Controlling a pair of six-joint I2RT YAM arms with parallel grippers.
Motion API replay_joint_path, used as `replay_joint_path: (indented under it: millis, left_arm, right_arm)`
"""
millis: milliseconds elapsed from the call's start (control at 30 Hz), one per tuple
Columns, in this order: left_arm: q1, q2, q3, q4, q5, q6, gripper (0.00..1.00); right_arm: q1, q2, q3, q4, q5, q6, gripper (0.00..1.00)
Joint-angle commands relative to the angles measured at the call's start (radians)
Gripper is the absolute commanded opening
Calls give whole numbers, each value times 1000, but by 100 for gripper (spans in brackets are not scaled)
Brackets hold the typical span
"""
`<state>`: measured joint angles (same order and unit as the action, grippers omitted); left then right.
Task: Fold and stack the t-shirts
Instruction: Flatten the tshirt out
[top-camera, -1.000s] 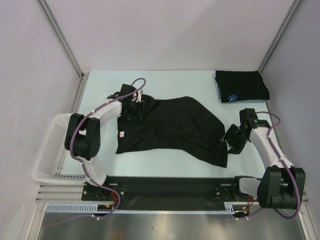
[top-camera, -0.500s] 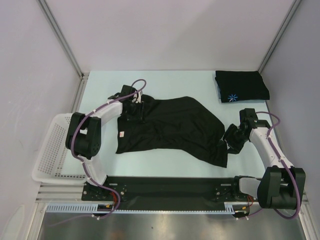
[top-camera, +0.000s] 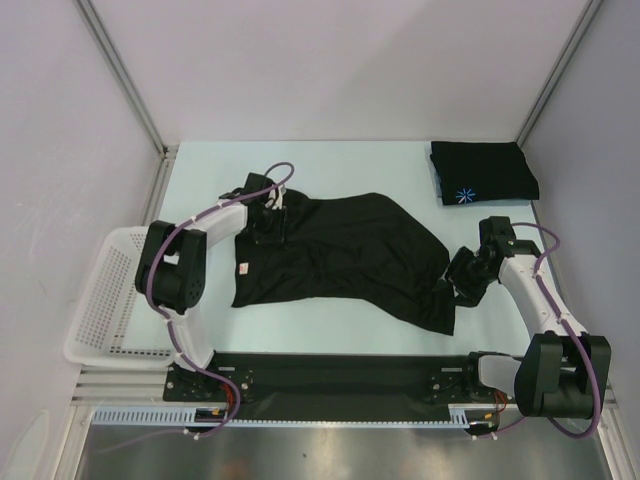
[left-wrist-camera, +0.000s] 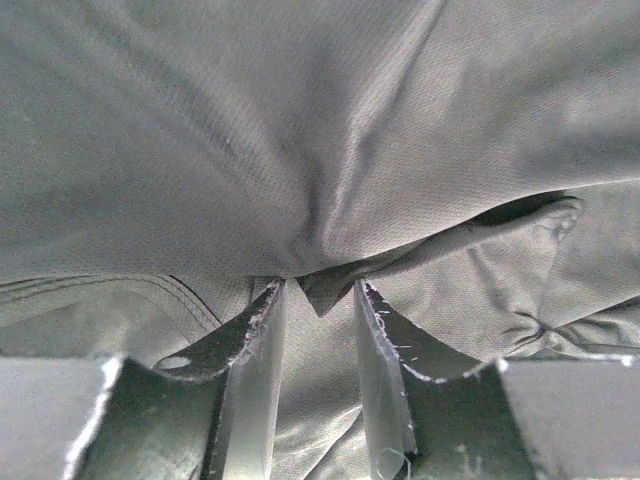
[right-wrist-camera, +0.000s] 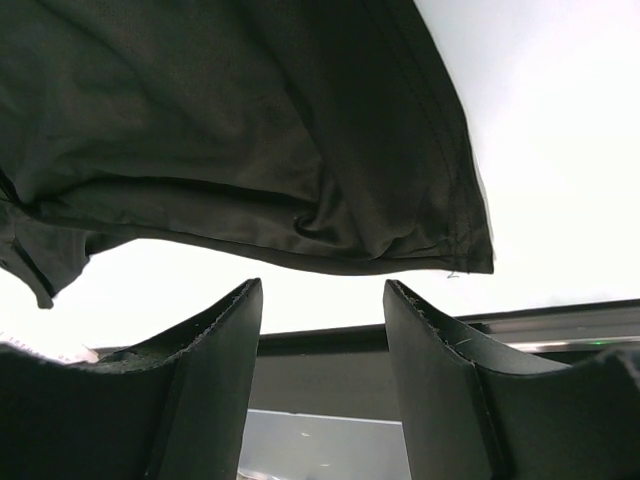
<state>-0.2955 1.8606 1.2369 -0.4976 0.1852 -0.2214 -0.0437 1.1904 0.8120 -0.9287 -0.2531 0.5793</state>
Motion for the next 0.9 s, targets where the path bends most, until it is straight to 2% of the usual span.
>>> replay_joint_path:
  millis: [0, 433, 633, 667, 733, 767, 867]
  left_arm:
    - [-5, -1, 38, -12, -1, -18, 37]
    - [-16, 15, 26, 7, 26, -22, 40]
    - [-21, 9, 4, 50, 7, -36, 27]
    - [-21, 2, 4, 54, -7, -39, 20]
    - [-21, 0, 12, 50, -29, -42, 13]
    - [-21, -8, 15, 44, -52, -42, 0]
    - [-21, -66, 12, 22, -111, -56, 0]
  right_arm:
    - [-10, -5, 0, 7, -8, -13, 57]
    - [-19, -21, -20, 13, -21, -12, 58]
    - [-19, -29, -33, 18, -21, -7, 58]
    - [-19, -29, -34, 18, -18, -6, 58]
    - [-19, -29, -34, 14, -3, -4, 58]
    - [-19, -31, -36, 14, 3, -4, 58]
    - [-19, -29, -39, -2, 50, -15, 59]
